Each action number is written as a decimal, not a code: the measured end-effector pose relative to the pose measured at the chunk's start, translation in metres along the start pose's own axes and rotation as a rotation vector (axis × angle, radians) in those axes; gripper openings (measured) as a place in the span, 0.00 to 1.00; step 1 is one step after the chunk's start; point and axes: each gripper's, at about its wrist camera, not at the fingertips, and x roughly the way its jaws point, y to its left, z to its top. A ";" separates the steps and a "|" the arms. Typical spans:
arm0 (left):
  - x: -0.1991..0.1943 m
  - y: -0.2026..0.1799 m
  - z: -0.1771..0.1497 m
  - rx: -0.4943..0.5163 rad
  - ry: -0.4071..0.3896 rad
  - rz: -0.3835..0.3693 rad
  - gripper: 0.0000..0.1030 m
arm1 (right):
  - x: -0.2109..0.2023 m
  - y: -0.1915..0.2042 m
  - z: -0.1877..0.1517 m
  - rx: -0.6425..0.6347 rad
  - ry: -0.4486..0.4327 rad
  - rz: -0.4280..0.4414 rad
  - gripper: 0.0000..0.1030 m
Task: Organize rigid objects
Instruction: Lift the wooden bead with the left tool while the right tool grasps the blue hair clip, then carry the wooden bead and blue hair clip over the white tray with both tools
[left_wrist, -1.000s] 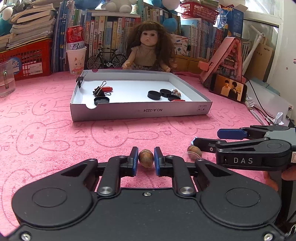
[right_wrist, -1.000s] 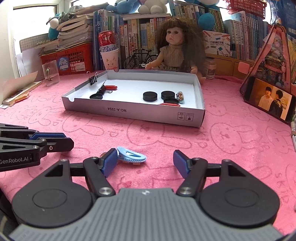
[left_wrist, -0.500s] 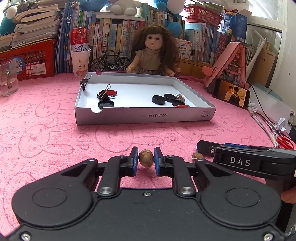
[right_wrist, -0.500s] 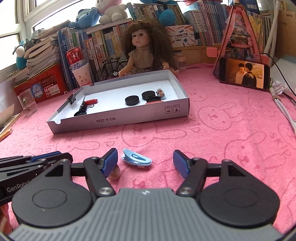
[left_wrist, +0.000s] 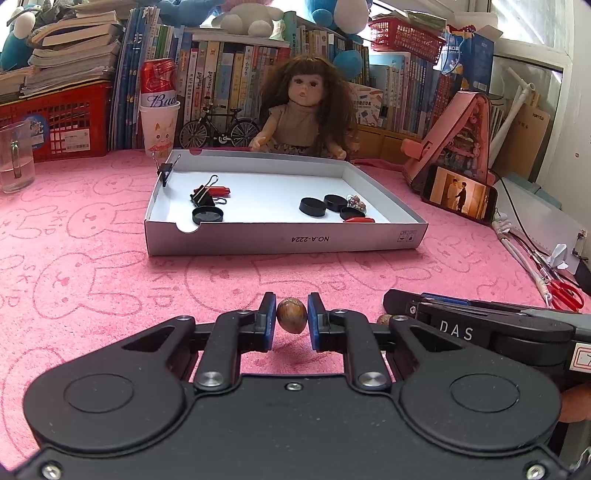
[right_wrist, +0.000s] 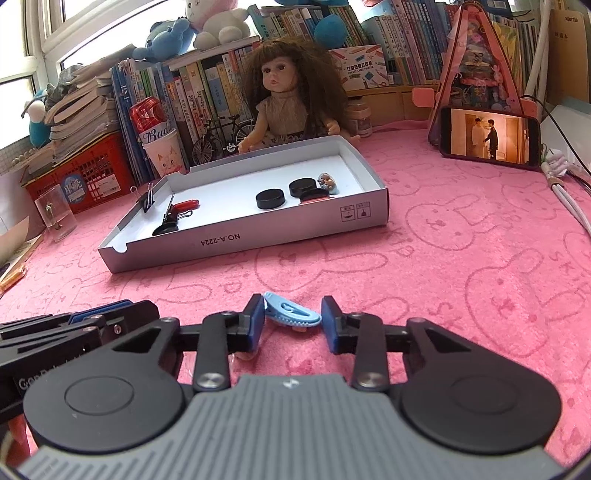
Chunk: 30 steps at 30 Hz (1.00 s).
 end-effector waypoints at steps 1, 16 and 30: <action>0.000 0.000 0.000 -0.001 -0.001 0.002 0.16 | 0.000 0.000 0.000 -0.003 -0.001 0.003 0.37; 0.002 0.010 0.022 -0.020 -0.049 0.034 0.16 | -0.002 -0.009 0.021 -0.026 -0.064 -0.008 0.37; 0.014 0.024 0.051 -0.048 -0.095 0.071 0.16 | 0.002 -0.022 0.046 -0.031 -0.122 -0.043 0.37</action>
